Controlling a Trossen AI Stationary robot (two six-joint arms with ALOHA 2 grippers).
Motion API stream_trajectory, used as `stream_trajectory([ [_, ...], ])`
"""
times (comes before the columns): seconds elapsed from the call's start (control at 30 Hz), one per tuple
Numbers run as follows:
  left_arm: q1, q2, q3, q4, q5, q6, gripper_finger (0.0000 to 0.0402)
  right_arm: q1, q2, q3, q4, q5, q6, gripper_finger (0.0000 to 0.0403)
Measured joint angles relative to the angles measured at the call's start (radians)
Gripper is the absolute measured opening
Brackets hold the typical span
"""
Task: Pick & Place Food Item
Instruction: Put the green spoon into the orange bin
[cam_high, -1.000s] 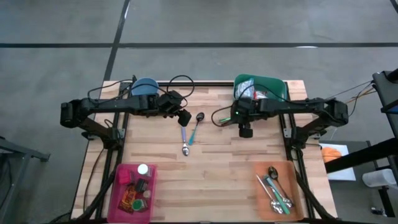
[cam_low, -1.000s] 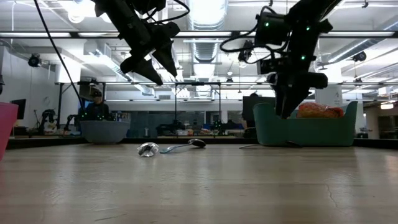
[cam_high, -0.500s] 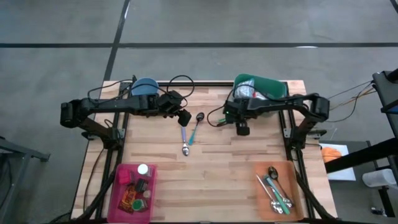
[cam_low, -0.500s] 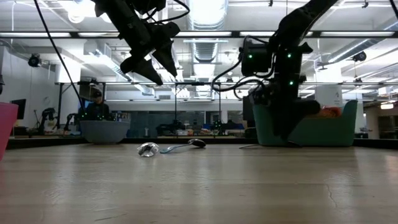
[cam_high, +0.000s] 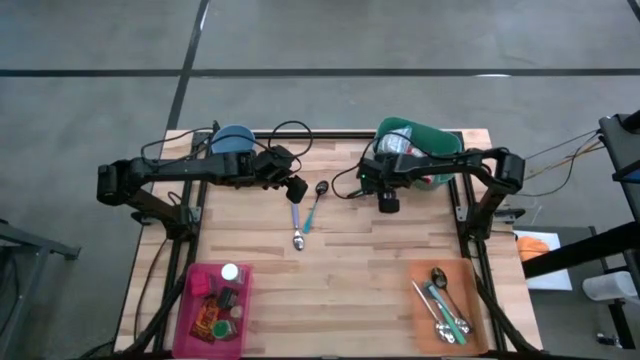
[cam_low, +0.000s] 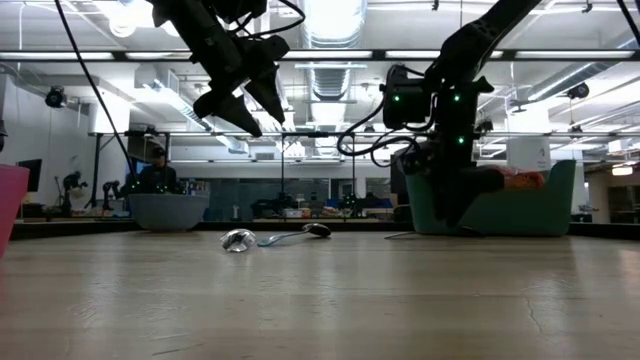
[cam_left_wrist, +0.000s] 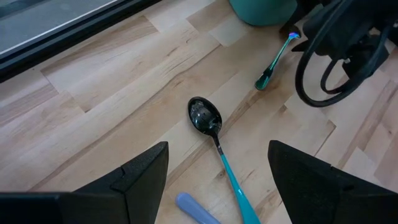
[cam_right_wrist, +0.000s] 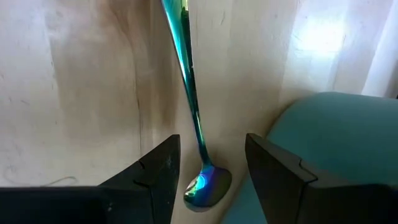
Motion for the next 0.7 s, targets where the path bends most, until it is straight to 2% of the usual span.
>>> stream_trajectory([
  [0.2,0.000,0.000,0.000,0.000,0.000,0.000,0.0279,0.005,-0.006,-0.002,0.004,0.003,-0.035,0.0179],
  [0.37,0.000,0.000,0.000,0.000,0.000,0.000,0.0279,0.053,-0.029,0.008,-0.017,0.065,-0.029,0.0179],
  [0.57,0.000,0.000,0.000,0.000,0.000,0.000,0.0279,0.095,-0.064,0.013,-0.019,0.068,-0.032,0.0179],
  [0.7,0.000,0.000,0.000,0.000,0.000,0.000,0.0279,0.118,-0.073,0.019,-0.049,0.071,-0.124,0.0179],
])
